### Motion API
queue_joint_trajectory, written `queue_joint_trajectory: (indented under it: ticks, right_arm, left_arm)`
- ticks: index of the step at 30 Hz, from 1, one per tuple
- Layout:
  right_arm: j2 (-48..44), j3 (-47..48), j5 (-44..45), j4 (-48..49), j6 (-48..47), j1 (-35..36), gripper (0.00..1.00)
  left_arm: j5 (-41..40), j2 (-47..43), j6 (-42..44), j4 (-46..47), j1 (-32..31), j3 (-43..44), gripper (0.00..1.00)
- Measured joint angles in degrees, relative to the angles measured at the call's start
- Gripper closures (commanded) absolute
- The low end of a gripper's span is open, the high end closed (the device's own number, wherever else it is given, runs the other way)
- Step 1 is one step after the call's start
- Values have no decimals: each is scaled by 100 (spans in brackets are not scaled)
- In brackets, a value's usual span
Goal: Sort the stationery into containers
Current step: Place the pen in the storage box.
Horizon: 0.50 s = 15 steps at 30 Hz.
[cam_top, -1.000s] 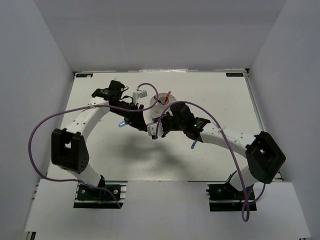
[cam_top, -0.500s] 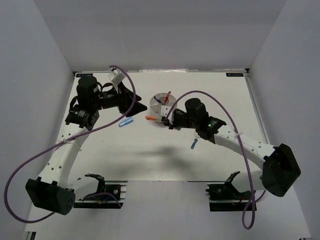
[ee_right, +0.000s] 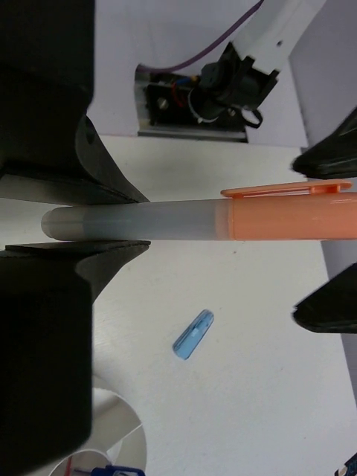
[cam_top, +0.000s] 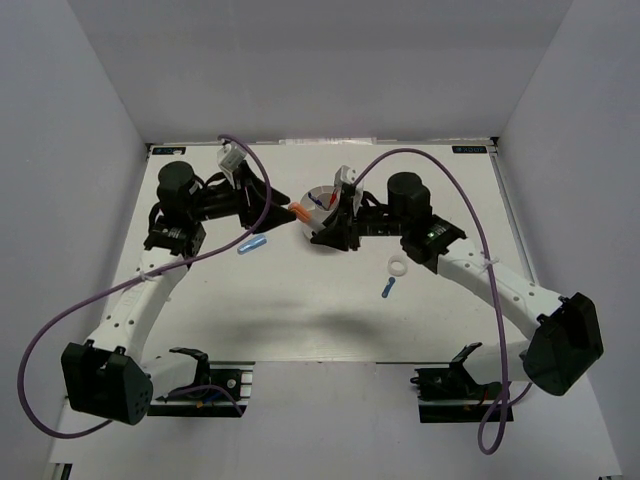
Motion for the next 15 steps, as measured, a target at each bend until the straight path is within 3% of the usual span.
queue_joint_trajectory:
  ticks: [15]
  right_arm:
    - [264, 203, -579, 179, 763, -57, 100]
  left_arm:
    - [254, 46, -1818, 2022, 0, -437, 41]
